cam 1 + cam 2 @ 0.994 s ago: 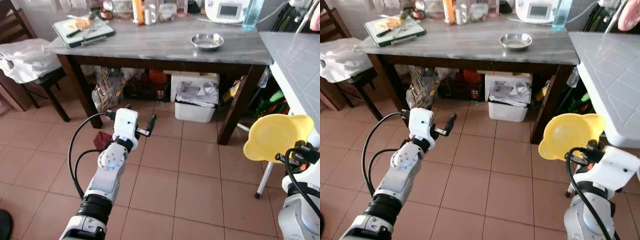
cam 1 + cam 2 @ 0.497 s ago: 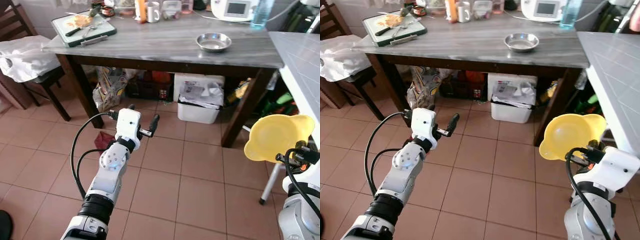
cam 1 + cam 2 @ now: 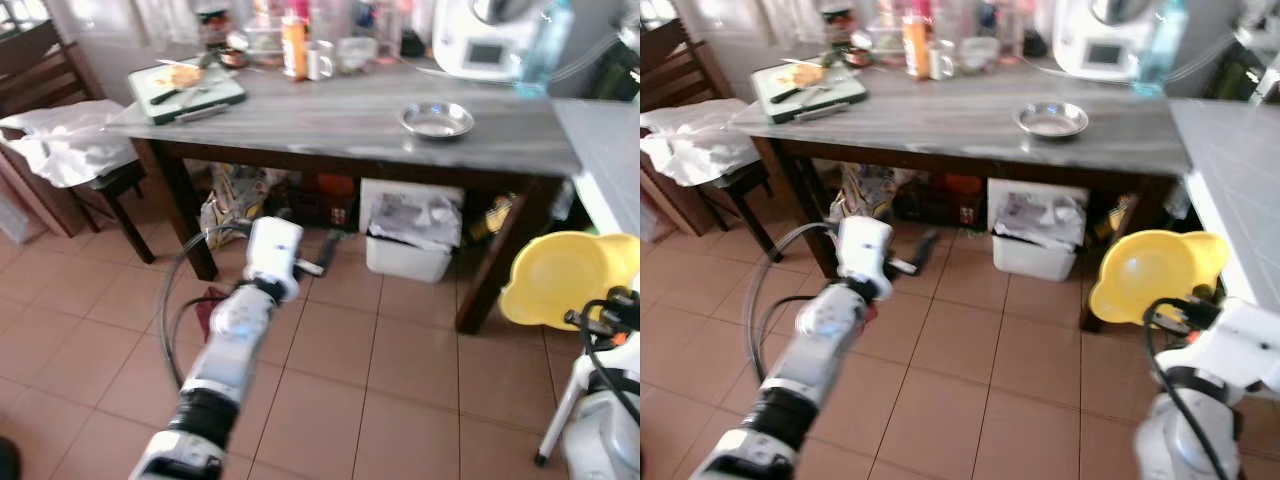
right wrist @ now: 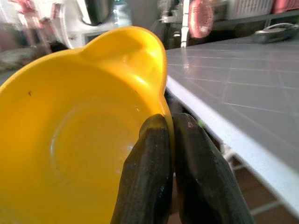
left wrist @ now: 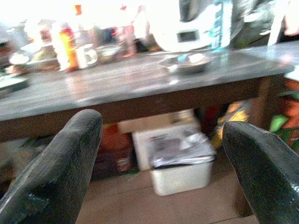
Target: Setting the table
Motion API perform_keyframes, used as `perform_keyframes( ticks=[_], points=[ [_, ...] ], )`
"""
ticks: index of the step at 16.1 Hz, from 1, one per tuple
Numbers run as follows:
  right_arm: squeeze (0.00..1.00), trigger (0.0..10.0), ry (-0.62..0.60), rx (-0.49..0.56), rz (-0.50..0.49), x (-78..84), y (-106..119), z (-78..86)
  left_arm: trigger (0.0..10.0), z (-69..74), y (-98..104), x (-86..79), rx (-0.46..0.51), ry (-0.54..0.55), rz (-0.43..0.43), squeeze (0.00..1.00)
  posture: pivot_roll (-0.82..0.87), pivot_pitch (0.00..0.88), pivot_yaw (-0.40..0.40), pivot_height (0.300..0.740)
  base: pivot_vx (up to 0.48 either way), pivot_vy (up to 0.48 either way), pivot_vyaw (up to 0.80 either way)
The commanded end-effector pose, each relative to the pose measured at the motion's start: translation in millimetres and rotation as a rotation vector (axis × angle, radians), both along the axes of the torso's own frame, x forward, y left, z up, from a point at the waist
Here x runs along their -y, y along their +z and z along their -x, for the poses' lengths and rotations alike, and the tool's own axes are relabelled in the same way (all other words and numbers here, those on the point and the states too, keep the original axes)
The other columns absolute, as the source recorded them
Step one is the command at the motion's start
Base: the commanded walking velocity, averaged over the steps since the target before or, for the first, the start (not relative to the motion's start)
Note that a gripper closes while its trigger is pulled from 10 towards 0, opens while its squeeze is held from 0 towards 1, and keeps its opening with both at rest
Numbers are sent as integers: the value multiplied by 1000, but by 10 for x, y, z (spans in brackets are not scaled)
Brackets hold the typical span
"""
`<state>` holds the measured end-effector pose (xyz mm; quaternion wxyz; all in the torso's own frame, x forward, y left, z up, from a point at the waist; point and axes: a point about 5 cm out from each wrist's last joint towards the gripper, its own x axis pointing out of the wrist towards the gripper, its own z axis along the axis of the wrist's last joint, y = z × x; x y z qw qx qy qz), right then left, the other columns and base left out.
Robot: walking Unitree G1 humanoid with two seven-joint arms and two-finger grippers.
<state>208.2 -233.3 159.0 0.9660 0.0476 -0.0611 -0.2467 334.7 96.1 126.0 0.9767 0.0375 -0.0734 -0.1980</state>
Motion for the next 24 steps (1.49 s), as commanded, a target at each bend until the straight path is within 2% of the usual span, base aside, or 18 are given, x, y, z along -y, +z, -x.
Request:
perform_keyframes(
  ticks=[1,15,24],
  points=[
    [0,10000,-8,13,12,25,32,23,10000,-11,38,50,8,-18,3,0,-76,89,46,740,480,0,0],
    [0,10000,-14,18,12,19,35,30,10000,12,61,131,12,-62,8,0,-78,87,52,740,480,0,0],
    [0,10000,1,44,57,-13,149,16,10000,19,97,176,26,-83,11,0,-84,89,52,740,480,0,0]
  ],
)
